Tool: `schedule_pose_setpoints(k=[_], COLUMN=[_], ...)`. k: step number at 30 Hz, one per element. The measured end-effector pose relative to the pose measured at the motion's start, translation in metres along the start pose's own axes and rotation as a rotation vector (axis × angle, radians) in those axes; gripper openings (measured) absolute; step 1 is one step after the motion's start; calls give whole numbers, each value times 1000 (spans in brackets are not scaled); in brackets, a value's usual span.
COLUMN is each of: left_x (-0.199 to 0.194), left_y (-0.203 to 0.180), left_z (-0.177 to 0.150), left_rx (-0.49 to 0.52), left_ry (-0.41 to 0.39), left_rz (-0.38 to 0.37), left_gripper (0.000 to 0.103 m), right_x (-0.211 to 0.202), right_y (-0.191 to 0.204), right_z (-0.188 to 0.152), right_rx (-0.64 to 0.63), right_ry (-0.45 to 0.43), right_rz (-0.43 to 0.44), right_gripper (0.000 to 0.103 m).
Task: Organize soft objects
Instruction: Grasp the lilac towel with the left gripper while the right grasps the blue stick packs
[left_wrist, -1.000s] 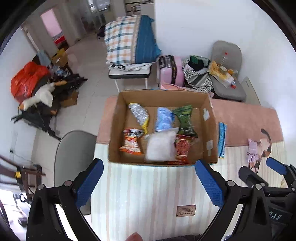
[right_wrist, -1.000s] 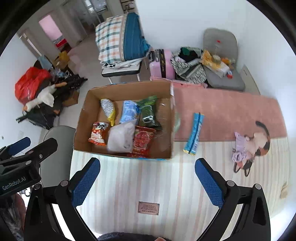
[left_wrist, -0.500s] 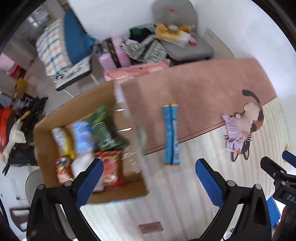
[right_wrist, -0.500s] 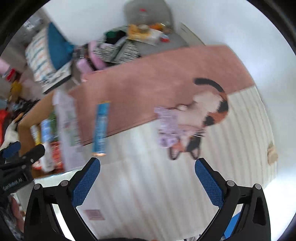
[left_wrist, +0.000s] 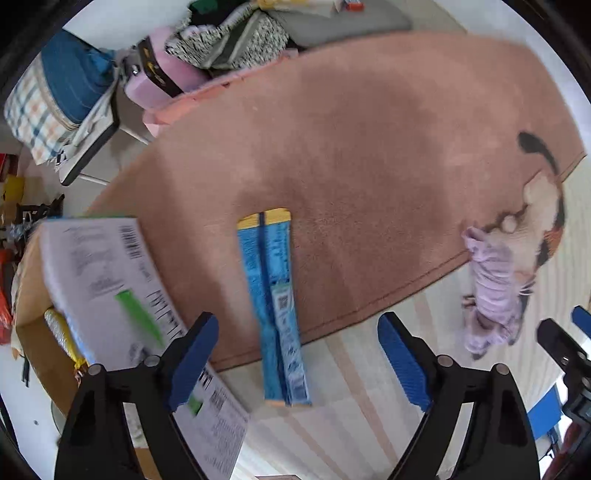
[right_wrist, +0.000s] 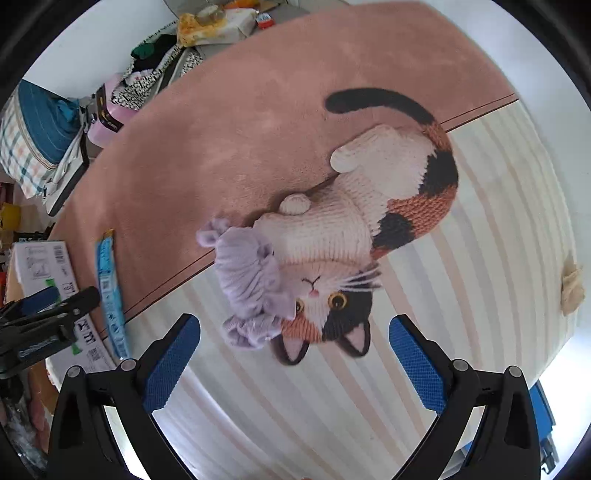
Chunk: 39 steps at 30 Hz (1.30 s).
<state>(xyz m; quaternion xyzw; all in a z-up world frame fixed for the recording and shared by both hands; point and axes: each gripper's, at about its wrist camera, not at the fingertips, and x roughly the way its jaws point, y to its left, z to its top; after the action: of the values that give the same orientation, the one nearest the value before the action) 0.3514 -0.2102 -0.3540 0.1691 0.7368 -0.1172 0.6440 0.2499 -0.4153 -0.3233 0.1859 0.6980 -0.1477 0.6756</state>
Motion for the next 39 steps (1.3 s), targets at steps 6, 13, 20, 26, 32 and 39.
schedule_pose_setpoints(k=[6,13,20,26,32,39], left_x=[47,33,-12,5,47,80], left_y=[-2,13,7,-1,-31,-68], left_z=[18,4,-58,-108,-143,-149], left_rx=[-21,-69,-53,-73,-93,-83], left_ry=[112,66,-37,27,133,142], left_rz=[-1,-27,-50,-109,-215,-229], left_gripper=[77,77,77,77,77,58], right_x=[36,82,80,72,44,39], right_y=[15,40,69,68,27,-20], right_z=[15,6,-70,-123,-137,-114], right_rx=[-39,-87,-168,-183,-148,-89], right_ry=[56,152,216,201,108,80], right_rz=[9,45,195,234,115,60], right_gripper=[103,40,34,83,83,83])
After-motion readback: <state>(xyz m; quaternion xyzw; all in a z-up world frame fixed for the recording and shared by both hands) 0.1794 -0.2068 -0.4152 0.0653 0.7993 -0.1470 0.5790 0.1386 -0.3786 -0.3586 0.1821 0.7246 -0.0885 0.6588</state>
